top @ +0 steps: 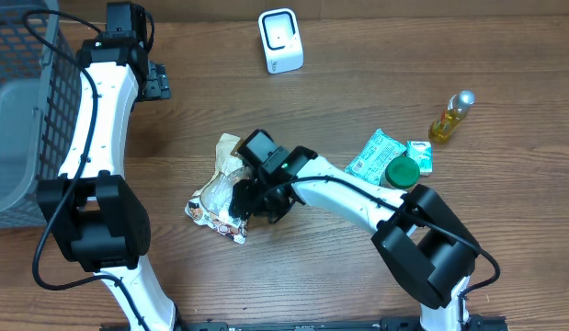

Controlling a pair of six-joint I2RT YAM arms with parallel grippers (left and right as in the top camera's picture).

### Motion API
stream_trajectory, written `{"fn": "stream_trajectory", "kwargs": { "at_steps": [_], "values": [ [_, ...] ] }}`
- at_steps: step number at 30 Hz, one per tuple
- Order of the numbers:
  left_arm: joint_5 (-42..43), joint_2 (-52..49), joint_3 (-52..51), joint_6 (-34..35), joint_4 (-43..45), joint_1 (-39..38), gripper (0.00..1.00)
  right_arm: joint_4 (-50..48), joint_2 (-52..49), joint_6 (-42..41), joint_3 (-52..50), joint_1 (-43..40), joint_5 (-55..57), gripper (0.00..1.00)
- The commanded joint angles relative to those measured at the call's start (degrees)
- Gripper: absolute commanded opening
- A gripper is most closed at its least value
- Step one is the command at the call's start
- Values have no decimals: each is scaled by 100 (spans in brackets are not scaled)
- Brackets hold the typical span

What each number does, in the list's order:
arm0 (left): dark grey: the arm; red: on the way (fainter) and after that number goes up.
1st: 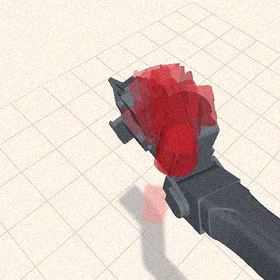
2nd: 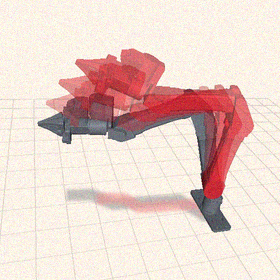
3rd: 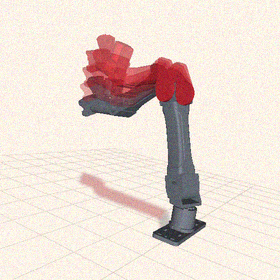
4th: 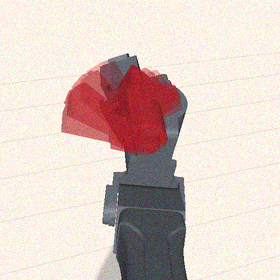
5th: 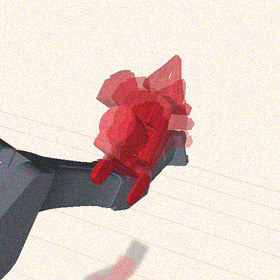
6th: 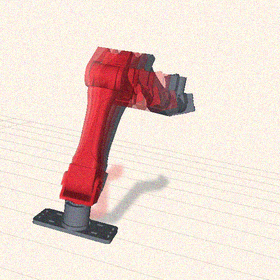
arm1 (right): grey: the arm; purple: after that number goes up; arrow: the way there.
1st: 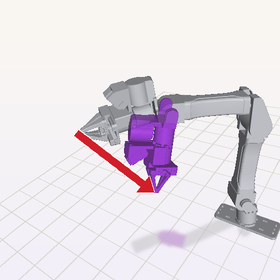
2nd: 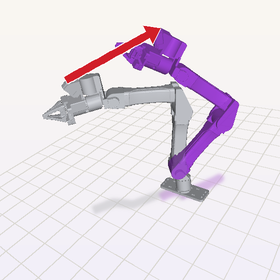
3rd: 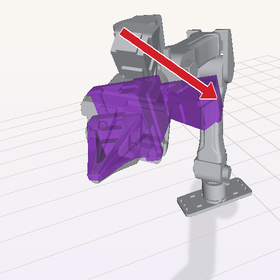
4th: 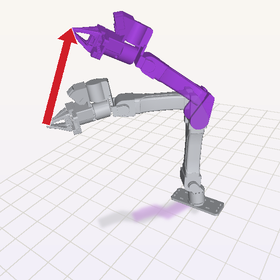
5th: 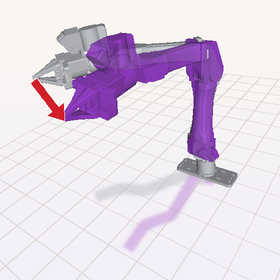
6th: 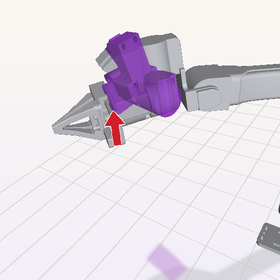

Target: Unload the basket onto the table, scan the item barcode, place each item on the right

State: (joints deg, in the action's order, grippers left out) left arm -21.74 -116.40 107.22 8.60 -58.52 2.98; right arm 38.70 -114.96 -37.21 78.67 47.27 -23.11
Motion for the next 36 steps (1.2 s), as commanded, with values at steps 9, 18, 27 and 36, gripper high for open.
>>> {"fn": "stream_trajectory", "kwargs": {
  "at_steps": [9,18,27,36],
  "values": [
    [-70,31,50,57,9,-42,100,-1558,-15,-181,-61,514,61,67],
    [-70,31,50,57,7,-42,100,-2927,-15,-94,-55,291,564,69],
    [-70,31,50,57,7,-42,100,-1305,-15,-2,-59,-118,-94,68],
    [-70,31,50,57,7,-42,100,-2072,-15,616,-61,-175,748,74]
  ]
}}
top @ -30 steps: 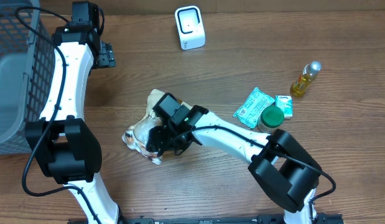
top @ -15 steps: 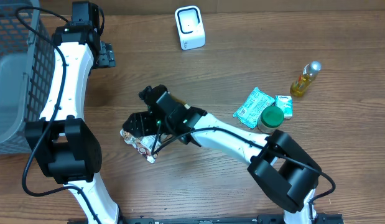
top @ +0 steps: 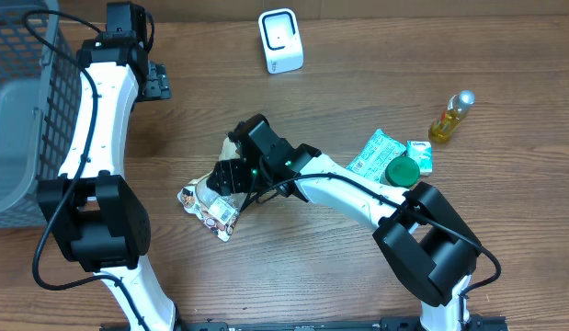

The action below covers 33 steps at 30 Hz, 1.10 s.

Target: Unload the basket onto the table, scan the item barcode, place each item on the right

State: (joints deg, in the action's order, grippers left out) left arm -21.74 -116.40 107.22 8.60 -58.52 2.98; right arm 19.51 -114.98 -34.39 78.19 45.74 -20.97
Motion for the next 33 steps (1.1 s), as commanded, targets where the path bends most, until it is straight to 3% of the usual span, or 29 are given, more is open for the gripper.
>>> {"fn": "stream_trajectory", "kwargs": {
  "at_steps": [1,14,21,33],
  "values": [
    [-70,31,50,57,9,-42,100,-258,-13,339,-13,-22,881,75],
    [-70,31,50,57,9,-42,99,-402,-13,584,-13,-24,2385,85],
    [-70,31,50,57,9,-42,100,37,-13,1556,-13,-39,2214,90],
    [-70,31,50,57,7,-42,100,525,-13,2151,-15,-153,2286,100]
  ]
}}
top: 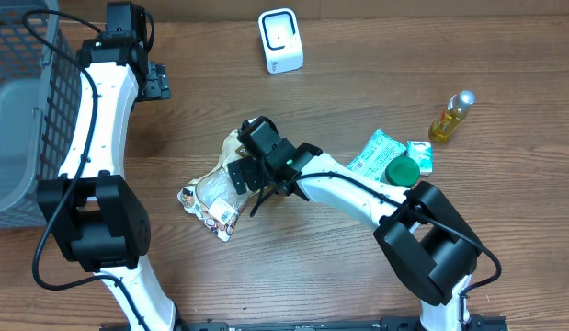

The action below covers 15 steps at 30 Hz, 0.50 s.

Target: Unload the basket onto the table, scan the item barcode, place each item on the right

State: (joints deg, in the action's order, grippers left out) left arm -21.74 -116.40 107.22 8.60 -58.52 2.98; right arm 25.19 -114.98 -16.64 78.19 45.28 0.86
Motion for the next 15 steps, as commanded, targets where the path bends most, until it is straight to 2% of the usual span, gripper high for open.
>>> {"fn": "stream_trajectory", "kwargs": {
  "at_steps": [1,7,11,15],
  "values": [
    [-70,31,50,57,7,-42,99,-72,-13,439,-15,-131,101,100],
    [-70,31,50,55,7,-44,100,-197,-24,522,-20,-223,96,95],
    [-70,31,50,57,7,-42,99,-212,-116,1032,-24,-223,-201,95],
    [-70,31,50,57,7,-42,100,-238,-297,1078,-24,-223,-286,95]
  ]
}}
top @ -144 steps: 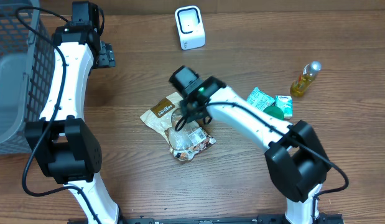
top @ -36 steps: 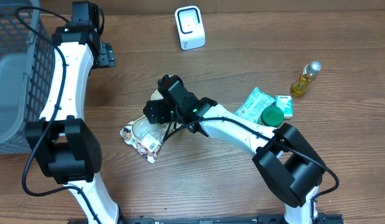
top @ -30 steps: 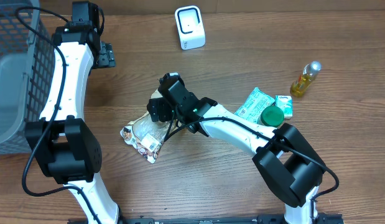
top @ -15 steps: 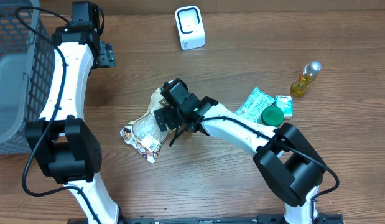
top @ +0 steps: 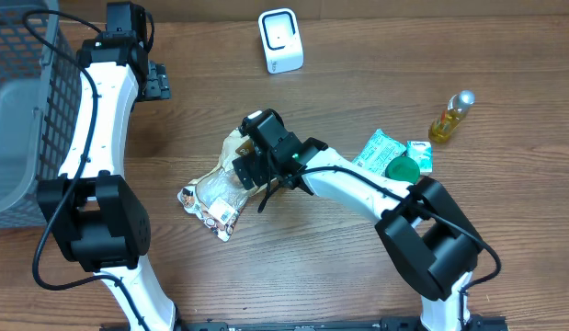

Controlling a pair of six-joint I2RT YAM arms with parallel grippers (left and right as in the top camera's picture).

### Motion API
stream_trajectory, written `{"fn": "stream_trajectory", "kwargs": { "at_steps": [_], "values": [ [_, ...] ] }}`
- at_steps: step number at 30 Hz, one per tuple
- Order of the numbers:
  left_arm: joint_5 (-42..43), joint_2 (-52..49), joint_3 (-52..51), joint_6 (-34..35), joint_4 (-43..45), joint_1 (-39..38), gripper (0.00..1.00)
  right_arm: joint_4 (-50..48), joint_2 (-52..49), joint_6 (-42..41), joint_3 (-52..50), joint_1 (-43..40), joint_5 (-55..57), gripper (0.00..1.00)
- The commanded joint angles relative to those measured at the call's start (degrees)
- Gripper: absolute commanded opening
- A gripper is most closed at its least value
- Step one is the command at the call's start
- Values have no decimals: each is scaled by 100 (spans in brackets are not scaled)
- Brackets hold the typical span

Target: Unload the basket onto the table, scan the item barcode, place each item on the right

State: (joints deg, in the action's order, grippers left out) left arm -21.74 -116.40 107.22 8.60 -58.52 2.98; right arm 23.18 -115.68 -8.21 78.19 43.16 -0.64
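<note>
A crumpled snack bag [top: 213,191] with a printed label lies on the wooden table left of centre. My right gripper [top: 251,175] hovers over the bag's upper right end; its fingers look spread and the bag lies flat beneath them. The white barcode scanner [top: 280,40] stands upright at the far edge of the table, well beyond the bag. My left gripper [top: 158,81] rests at the far left near the basket, away from everything; its jaws are too small to read.
A grey wire basket [top: 27,110] fills the left edge. At the right lie a green packet [top: 374,152], a green-lidded jar [top: 402,172], a small green-white pack [top: 420,153] and a little oil bottle [top: 452,115].
My right gripper has shifted a little to the right and toward the far side, over the bag's upper end. The bag has stayed where it was. The left arm has not moved.
At first my right gripper was down on the bag's right side near the table's middle. Then the bag lay turned and shifted left with the gripper over it. After that the gripper stood further right while the bag stayed, and now it has edged further right.
</note>
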Motion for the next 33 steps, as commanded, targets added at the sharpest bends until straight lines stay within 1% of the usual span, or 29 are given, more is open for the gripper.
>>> {"fn": "stream_trajectory", "kwargs": {
  "at_steps": [1,3,6,8,15,20,22,25,29,31,33],
  "values": [
    [-70,31,50,57,7,-42,100,-44,-284,232,-24,-17,-116,95],
    [-70,31,50,57,7,-42,100,-35,-328,229,-24,-17,57,94],
    [-70,31,50,57,7,-42,99,-20,-332,225,-24,-17,472,86],
    [-70,31,50,57,7,-42,100,4,-332,111,-24,-17,702,82],
    [-70,31,50,55,9,-42,99,420,-317,-769,35,-42,1663,79],
    [-70,31,50,57,7,-42,100,835,-227,-1443,66,-149,2035,78],
    [-70,31,50,57,9,-42,100,1102,-85,-1768,68,-205,1910,78],
    [-70,31,50,57,7,-42,100,1200,72,-1775,68,-210,1252,78],
    [-70,31,50,57,7,-42,100,1209,243,-1775,68,-210,-17,78],
    [-70,31,50,57,9,-42,100,1215,310,-1773,70,-210,-372,76],
    [-70,31,50,57,7,-42,100,1237,459,-1694,142,-210,-396,75]
  ]
}}
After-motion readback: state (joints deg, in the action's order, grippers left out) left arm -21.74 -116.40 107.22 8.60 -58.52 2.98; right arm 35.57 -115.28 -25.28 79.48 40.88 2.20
